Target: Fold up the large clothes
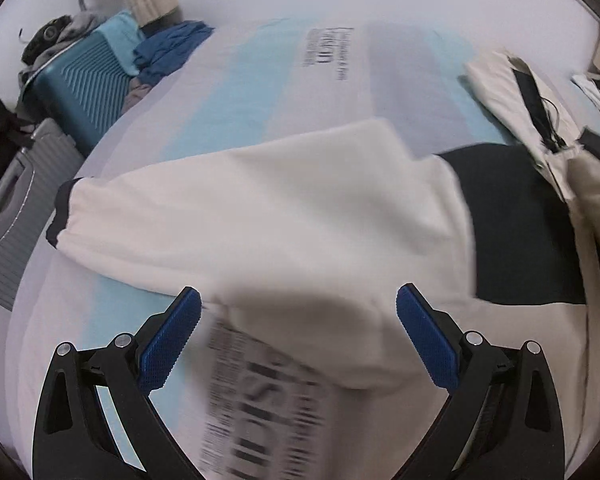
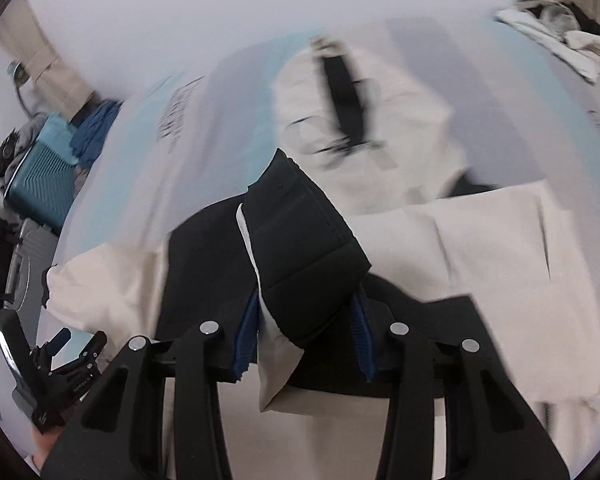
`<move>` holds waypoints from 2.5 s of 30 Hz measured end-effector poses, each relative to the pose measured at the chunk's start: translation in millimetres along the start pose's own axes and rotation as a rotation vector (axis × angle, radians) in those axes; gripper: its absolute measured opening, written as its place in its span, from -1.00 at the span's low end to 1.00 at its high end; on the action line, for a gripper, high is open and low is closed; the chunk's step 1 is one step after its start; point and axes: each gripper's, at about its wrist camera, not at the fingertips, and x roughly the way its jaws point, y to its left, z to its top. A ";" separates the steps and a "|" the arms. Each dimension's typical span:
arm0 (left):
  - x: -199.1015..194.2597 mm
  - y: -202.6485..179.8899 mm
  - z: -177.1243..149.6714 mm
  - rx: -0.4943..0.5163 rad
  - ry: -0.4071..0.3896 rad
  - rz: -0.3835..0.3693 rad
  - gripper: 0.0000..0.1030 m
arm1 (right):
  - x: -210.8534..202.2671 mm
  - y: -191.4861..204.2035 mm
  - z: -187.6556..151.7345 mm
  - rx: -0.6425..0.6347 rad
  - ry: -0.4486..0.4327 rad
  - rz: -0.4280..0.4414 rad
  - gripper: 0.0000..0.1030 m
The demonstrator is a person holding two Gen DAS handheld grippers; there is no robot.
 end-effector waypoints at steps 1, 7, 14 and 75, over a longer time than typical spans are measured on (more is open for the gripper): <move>1.3 11.8 0.5 -0.003 -0.001 -0.001 0.87 | 11.0 19.3 -4.6 -0.013 0.007 0.001 -0.25; 17.5 55.9 0.7 -0.007 -0.006 -0.009 0.87 | 52.9 87.6 -26.3 -0.081 0.029 -0.031 -0.27; 37.6 76.3 -3.6 -0.056 0.019 -0.032 0.87 | 72.6 109.3 -48.5 -0.165 0.044 -0.117 -0.18; 84.4 307.4 48.2 -0.125 0.082 0.034 -0.29 | 47.3 -50.7 -48.3 -0.095 0.053 -0.199 0.52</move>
